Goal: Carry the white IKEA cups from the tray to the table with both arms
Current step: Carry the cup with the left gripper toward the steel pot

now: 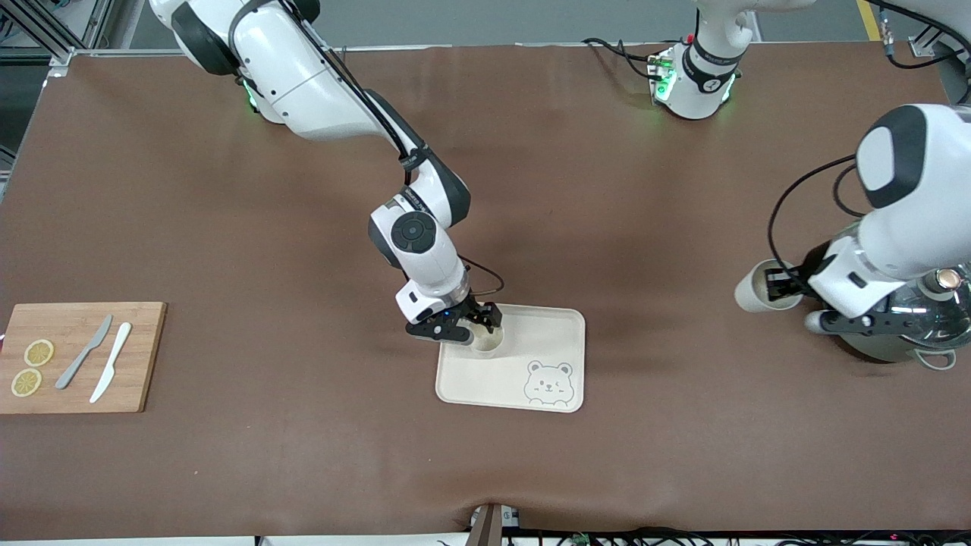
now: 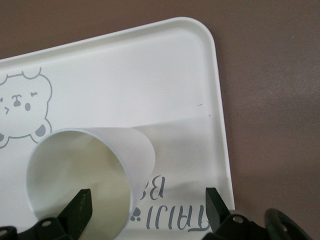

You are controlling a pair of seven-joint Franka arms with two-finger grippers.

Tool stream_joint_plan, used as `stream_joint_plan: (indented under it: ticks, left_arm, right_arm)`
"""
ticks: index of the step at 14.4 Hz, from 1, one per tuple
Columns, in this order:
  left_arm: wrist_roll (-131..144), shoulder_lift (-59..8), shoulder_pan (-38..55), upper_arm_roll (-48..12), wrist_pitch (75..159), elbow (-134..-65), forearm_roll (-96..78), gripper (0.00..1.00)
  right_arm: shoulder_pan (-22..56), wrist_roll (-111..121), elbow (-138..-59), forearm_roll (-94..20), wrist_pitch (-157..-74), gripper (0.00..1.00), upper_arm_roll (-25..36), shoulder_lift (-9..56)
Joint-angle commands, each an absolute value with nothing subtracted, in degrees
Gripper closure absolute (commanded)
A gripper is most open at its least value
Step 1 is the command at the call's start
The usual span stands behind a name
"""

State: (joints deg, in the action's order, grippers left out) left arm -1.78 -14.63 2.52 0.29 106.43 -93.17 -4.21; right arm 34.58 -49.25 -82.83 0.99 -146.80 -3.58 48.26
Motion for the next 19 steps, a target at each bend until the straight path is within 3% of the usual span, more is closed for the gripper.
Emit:
stream_joint_plan:
  ticks: [1,4,6,12,19]
  left_arm:
    - [-7.37,-10.39,-0.09,-0.18,110.98,-101.47,-5.18,1.00]
    - [-9.65,-3.71,-1.49,-0.26,126.61,-120.00,-5.27,1.00]
    - [-10.20,-1.42,-1.41,-0.35,131.73,-127.14,-5.71,1.00]
    - [-10.20,-1.40,-0.97,-2.11,141.13,-137.01,-7.47,1.00]
    - [-10.19,-5.62,-0.79,-5.27,148.88,-139.48,-11.95,1.00]
  right_arm:
    - [35.24,-50.71,-80.77,1.93,-146.87,0.03,-2.90,49.31]
    - [34.54,-50.54,-80.16,1.85,-146.25,0.44,-2.99,48.96]
    - [34.72,-50.62,-80.07,1.85,-146.25,0.62,-2.99,49.04]
    - [35.24,-50.62,-80.16,1.93,-146.60,0.97,-2.99,49.13]
    - [34.89,-50.45,-80.24,3.69,-146.60,1.00,-2.99,49.04]
